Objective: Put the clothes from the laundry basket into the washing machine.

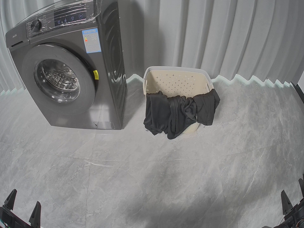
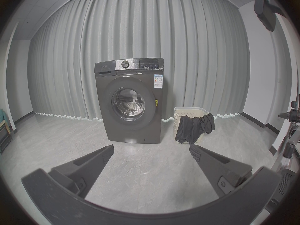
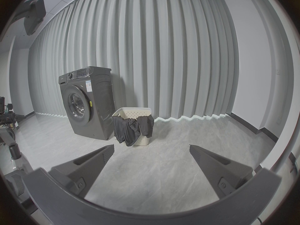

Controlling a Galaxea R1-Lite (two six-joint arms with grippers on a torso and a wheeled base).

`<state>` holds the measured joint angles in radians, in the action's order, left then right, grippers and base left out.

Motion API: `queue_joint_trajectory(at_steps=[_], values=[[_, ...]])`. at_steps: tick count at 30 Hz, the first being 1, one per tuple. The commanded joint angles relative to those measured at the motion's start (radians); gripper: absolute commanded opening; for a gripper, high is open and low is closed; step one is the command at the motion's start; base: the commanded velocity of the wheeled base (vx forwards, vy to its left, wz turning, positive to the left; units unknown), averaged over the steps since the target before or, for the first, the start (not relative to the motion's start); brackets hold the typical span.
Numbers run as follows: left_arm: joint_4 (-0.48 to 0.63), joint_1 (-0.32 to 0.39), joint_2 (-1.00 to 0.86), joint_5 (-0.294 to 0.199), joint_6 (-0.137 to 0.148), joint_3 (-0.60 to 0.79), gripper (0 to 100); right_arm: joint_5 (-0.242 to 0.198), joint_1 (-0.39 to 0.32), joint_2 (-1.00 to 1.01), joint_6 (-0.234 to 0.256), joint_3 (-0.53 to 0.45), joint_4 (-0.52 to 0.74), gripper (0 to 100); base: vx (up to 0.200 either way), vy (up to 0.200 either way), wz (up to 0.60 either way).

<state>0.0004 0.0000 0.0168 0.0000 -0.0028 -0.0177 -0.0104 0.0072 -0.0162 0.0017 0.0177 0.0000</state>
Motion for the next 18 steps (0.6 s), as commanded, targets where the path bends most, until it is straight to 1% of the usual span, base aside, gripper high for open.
queue_joint_trajectory(at_steps=[1, 7, 18], values=[[0.000, 0.000, -0.015, 0.000, 0.000, 0.018, 100, 0.000, 0.000, 0.016, 0.000, -0.018, 0.000, 100, 0.000, 0.000, 0.00], [0.000, 0.000, -0.015, 0.000, 0.001, 0.018, 100, 0.000, 0.000, 0.016, 0.000, -0.018, 0.000, 100, 0.000, 0.000, 0.00], [0.000, 0.000, -0.015, 0.000, -0.002, 0.018, 100, 0.000, 0.000, 0.016, 0.000, -0.018, -0.002, 100, 0.200, 0.000, 0.00]])
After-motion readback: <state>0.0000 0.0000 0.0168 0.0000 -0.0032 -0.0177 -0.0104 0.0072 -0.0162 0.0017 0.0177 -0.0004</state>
